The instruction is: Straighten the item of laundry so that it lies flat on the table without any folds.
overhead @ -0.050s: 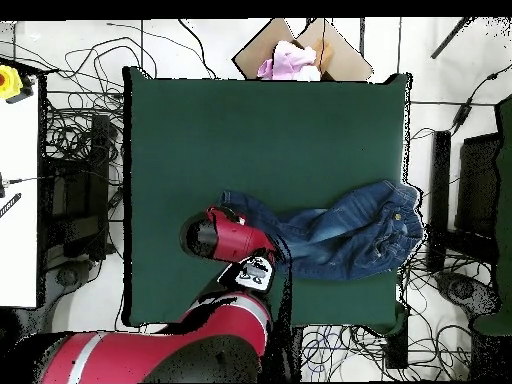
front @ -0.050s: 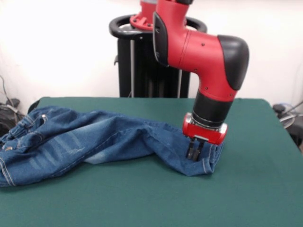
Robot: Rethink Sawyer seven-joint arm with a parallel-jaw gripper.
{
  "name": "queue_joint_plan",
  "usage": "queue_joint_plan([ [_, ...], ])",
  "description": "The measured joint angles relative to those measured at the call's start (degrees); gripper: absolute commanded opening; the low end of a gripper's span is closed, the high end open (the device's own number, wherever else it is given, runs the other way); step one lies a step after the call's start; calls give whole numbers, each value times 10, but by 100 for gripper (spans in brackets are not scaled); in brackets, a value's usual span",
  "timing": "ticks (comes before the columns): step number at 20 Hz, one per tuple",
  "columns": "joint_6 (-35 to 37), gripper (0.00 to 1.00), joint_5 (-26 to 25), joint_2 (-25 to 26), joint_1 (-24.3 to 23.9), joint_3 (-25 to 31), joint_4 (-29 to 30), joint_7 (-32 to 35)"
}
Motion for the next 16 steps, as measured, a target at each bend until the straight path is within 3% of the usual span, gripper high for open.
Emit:
queue_joint_plan([
  [3,8,0,20,4,8,-2,-9,0],
  [4,8,100,22,4,9,-2,-9,0],
  [16,21,100,22,-1,-12,13,-9,0],
])
